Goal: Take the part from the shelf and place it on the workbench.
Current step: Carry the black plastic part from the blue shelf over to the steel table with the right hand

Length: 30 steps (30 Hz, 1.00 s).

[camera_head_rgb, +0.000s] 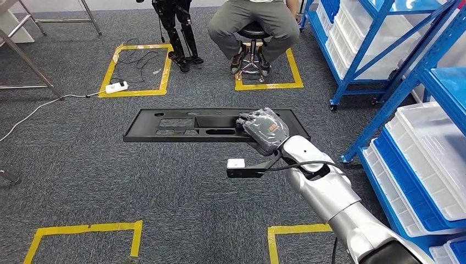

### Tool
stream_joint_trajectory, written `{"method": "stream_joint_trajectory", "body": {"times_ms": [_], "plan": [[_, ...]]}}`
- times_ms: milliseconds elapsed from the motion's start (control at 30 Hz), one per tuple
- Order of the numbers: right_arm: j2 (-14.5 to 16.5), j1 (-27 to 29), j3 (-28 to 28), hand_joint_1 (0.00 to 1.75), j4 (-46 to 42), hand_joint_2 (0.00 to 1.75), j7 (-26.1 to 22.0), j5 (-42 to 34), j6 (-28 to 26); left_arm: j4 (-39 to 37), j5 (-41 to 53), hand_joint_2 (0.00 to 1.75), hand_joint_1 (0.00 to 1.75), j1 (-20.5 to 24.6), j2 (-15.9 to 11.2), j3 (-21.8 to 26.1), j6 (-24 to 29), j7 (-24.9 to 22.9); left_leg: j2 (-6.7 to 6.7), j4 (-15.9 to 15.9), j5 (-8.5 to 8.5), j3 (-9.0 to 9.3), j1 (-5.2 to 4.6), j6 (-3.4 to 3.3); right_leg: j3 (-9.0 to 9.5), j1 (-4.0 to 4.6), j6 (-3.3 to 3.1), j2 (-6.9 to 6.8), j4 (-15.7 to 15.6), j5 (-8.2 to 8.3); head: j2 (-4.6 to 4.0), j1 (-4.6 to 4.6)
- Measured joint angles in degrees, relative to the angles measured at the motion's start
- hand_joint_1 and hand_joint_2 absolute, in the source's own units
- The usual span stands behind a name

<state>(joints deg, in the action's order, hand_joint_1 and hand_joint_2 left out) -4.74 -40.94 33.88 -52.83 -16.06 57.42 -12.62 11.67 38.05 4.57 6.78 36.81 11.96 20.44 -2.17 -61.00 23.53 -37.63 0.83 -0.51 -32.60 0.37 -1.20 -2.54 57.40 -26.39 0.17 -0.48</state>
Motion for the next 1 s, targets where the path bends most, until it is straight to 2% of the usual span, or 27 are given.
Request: {"method": "stream_joint_trajectory", "body": {"times_ms": [33, 100, 167, 200, 267, 300, 333, 367, 400, 467, 500, 533, 600, 633, 667, 733, 800, 833, 867, 900, 933, 1000], "plan": [[0.02, -0.04, 0.01, 1.71, 0.00, 1.75, 0.00, 0.00, 0.00, 0.00, 0.00, 1.75, 0.00, 0.01, -0.01, 0.01, 0.01, 0.00, -0.32, 1.19, -0.11, 0.52, -0.32, -0.21, -0.05, 0.20, 0.13, -0.33, 0.00, -0.06, 0.00, 0.01], [0.07, -0.08, 0.01, 1.71, -0.02, 1.75, 0.00, 0.01, 0.01, 0.00, 0.00, 1.75, 0.00, -0.01, -0.01, 0.03, 0.03, 0.00, 0.43, 1.62, -0.24, 0.51, -0.52, -0.66, -0.10, 0.36, 0.54, -1.02, -0.08, -0.18, 0.00, 0.03], [0.08, -0.15, -0.02, 1.71, -0.08, 1.75, 0.00, 0.01, 0.00, 0.00, 0.00, 1.75, 0.00, -0.03, 0.01, 0.04, 0.04, 0.01, 1.21, 2.34, -0.71, 0.83, -0.28, -1.34, -0.69, 0.26, 0.93, -0.37, 1.01, -0.95, 0.00, 0.04], [0.03, -0.18, -0.03, 1.71, -0.10, 1.75, 0.00, 0.00, 0.01, 0.00, 0.00, 1.75, 0.00, 0.01, 0.02, 0.04, 0.04, 0.02, 1.61, 2.71, -0.97, 1.00, -0.12, -1.71, -1.80, 0.15, 0.93, 0.47, 3.32, -2.06, 0.00, 0.11], [-0.14, -0.05, -0.04, 1.71, -0.09, 1.75, 0.00, -0.02, 0.01, 0.00, 0.00, 1.75, 0.00, 0.09, 0.04, 0.04, 0.04, 0.02, 2.52, 2.87, -1.18, 0.97, -0.07, -2.08, -5.51, -0.31, 0.74, 1.91, 10.91, -5.05, 0.00, 0.20], [-0.22, 0.12, -0.04, 1.71, -0.08, 1.75, 0.00, -0.03, 0.02, 0.00, 0.00, 1.75, 0.00, 0.09, 0.04, 0.04, 0.04, 0.02, 3.09, 2.87, -1.21, 0.92, -0.07, -2.10, -7.52, -0.54, 0.81, 2.19, 14.88, -6.31, 0.00, 0.25], [-0.29, 0.30, -0.04, 1.71, -0.07, 1.75, 0.00, -0.02, 0.02, 0.00, 0.00, 1.75, 0.00, 0.06, 0.04, 0.04, 0.04, 0.02, 3.64, 2.86, -1.23, 0.90, -0.06, -2.08, -8.65, -0.73, 1.12, 2.26, 16.99, -6.73, 0.00, 0.25], [-0.33, 0.43, -0.04, 1.71, -0.07, 1.75, 0.00, -0.01, 0.03, 0.00, 0.00, 1.75, 0.00, 0.03, 0.04, 0.04, 0.04, 0.02, 4.20, 2.84, -1.26, 0.89, -0.05, -2.02, -8.67, -0.94, 1.64, 2.29, 16.74, -6.24, 0.00, 0.23], [-0.37, 0.46, -0.04, 1.71, -0.07, 1.75, 0.00, -0.01, 0.03, 0.00, 0.00, 1.75, 0.00, 0.00, 0.05, 0.04, 0.04, 0.02, 4.76, 2.82, -1.31, 0.90, 0.00, -1.92, -7.53, -1.20, 2.27, 2.41, 14.09, -4.92, 0.00, 0.25], [-0.42, 0.31, -0.04, 1.71, -0.07, 1.75, 0.00, -0.01, 0.03, 0.00, 0.01, 1.75, 0.00, 0.00, 0.07, 0.04, 0.03, 0.02, 5.75, 2.69, -1.40, 0.77, -0.01, -1.47, -3.56, -1.77, 3.32, 3.41, 5.70, -1.70, 0.00, 0.28], [-0.39, 0.21, -0.04, 1.71, -0.07, 1.75, 0.00, -0.01, 0.03, 0.00, 0.01, 1.75, 0.00, 0.00, 0.08, 0.04, 0.02, 0.02, 6.14, 2.61, -1.44, 0.61, -0.07, -1.13, -2.12, -1.91, 3.36, 3.90, 2.61, -0.54, 0.00, 0.26], [-0.37, 0.15, -0.04, 1.71, -0.07, 1.75, -0.01, -0.02, 0.03, 0.00, 0.01, 1.75, 0.00, -0.02, 0.08, 0.04, 0.03, 0.02, 6.45, 2.56, -1.52, 0.43, -0.13, -0.76, -1.38, -1.91, 3.17, 4.26, 0.98, 0.07, 0.00, 0.22], [-0.27, 0.09, -0.03, 1.71, -0.07, 1.75, -0.01, -0.01, 0.03, -0.01, 0.01, 1.75, 0.00, -0.19, 0.09, 0.05, 0.05, 0.01, 6.97, 2.66, -1.76, 0.15, 0.03, -0.01, -1.27, -1.70, 2.28, 3.94, 0.48, 0.55, 0.00, 0.19], [-0.22, 0.06, -0.02, 1.71, -0.08, 1.75, -0.01, -0.01, 0.03, -0.02, 0.03, 1.75, 0.00, -0.31, 0.09, 0.06, 0.07, 0.00, 6.72, 2.52, -1.67, 0.00, 0.23, 0.30, -1.20, -1.74, 1.84, 3.66, 0.37, 0.74, 0.00, 0.20], [-0.15, 0.01, -0.02, 1.71, -0.11, 1.75, 0.01, -0.01, 0.03, -0.02, 0.06, 1.75, 0.00, -0.41, 0.09, 0.07, 0.11, 0.00, 5.89, 1.70, -1.05, -0.39, 0.37, 0.55, -1.08, -1.77, 1.28, 3.35, 0.21, 0.90, 0.00, 0.16], [-0.06, -0.04, -0.02, 1.71, -0.16, 1.75, 0.02, -0.02, 0.03, -0.02, 0.12, 1.75, 0.00, -0.46, 0.09, 0.07, 0.20, 0.00, 3.63, -3.22, 1.90, -2.51, 0.52, 0.90, -0.87, -1.72, 0.39, 2.72, -0.06, 1.07, 0.00, 0.07], [-0.04, 0.10, 0.00, 1.71, -0.16, 1.75, 0.02, -0.03, 0.06, -0.02, 0.21, 1.75, 0.00, -0.44, 0.14, 0.07, 0.24, 0.00, 2.58, -11.02, 5.49, -6.00, 0.57, 1.13, -0.83, -1.28, 0.05, 2.01, -0.06, 0.98, 0.00, 0.05], [-0.04, 0.22, 0.01, 1.71, -0.15, 1.75, 0.02, -0.03, 0.08, -0.02, 0.25, 1.75, 0.00, -0.45, 0.16, 0.07, 0.24, 0.00, 2.45, -13.64, 6.30, -7.18, 0.60, 1.17, -0.82, -1.07, 0.00, 1.64, -0.05, 0.94, 0.00, 0.05], [-0.04, 0.31, 0.03, 1.71, -0.15, 1.75, 0.02, -0.02, 0.10, -0.02, 0.28, 1.75, 0.00, -0.46, 0.17, 0.07, 0.24, 0.00, 2.40, -14.05, 6.02, -7.27, 0.61, 1.13, -0.78, -0.90, -0.04, 1.26, -0.04, 0.90, 0.00, 0.04], [-0.04, 0.36, 0.04, 1.71, -0.16, 1.75, 0.02, -0.01, 0.11, -0.02, 0.27, 1.75, 0.00, -0.46, 0.17, 0.07, 0.25, 0.01, 2.29, -12.15, 4.78, -6.21, 0.59, 0.98, -0.71, -0.78, -0.08, 0.91, -0.03, 0.85, 0.00, 0.04], [-0.04, 0.37, 0.05, 1.71, -0.17, 1.75, 0.03, 0.00, 0.11, -0.02, 0.27, 1.75, 0.00, -0.46, 0.16, 0.08, 0.25, 0.02, 1.83, -8.33, 2.95, -4.08, 0.51, 0.70, -0.60, -0.67, -0.13, 0.58, -0.03, 0.79, 0.00, 0.04], [-0.07, 0.31, 0.06, 1.71, -0.27, 1.75, 0.15, 0.03, 0.13, -0.02, 0.26, 1.75, 0.00, -0.39, 0.15, 0.09, 0.29, 0.09, 0.15, -1.00, 0.60, -0.06, -0.01, 0.04, -0.49, -0.27, -0.06, -0.03, 0.00, 0.60, 0.00, 0.09]]}}
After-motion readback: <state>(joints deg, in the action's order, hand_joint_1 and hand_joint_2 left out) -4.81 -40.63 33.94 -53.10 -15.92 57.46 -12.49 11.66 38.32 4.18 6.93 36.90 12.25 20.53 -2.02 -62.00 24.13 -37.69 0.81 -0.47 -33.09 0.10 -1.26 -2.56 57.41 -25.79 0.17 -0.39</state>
